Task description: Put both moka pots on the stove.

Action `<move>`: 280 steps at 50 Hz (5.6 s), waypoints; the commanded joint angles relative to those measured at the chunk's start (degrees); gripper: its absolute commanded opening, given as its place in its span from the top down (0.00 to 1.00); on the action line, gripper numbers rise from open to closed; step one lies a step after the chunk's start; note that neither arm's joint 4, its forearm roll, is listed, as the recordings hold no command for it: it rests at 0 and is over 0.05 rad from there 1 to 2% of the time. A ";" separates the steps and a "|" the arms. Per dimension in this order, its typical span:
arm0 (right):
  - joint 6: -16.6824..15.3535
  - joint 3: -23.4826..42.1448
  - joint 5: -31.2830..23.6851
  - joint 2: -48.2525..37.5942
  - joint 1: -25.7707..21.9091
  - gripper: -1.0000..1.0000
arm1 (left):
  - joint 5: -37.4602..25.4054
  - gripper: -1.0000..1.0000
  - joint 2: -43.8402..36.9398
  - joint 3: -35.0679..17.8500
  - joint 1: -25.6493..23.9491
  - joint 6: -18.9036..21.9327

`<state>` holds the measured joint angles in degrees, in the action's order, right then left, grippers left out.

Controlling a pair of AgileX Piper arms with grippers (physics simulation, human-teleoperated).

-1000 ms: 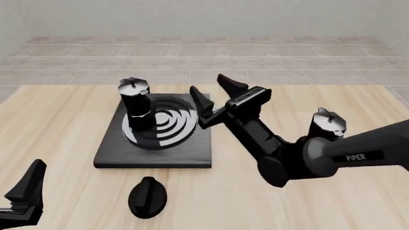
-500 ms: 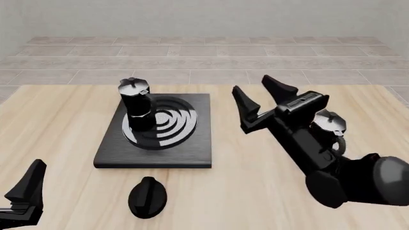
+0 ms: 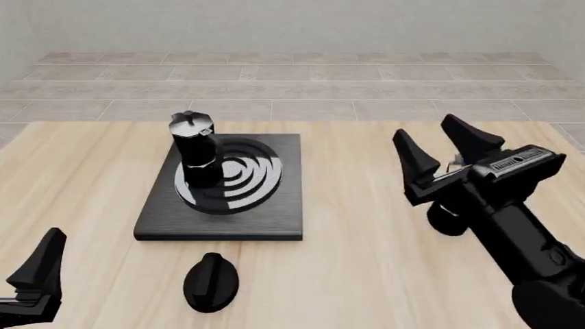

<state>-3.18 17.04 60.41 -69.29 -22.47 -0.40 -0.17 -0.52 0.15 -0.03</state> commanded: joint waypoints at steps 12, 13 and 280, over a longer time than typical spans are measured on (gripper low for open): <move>-0.94 -5.19 -11.91 11.56 9.57 0.00 | 0.00 0.00 0.00 0.00 0.00 0.00; -1.25 -5.50 -12.89 12.64 10.18 0.00 | 0.01 0.00 0.01 0.00 0.01 0.01; -7.05 -3.33 -3.17 -1.14 15.96 1.00 | 0.46 0.00 -0.16 0.26 0.13 0.02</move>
<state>-12.39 10.44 57.24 -74.67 -4.01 0.06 -0.34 -0.25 0.28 -0.02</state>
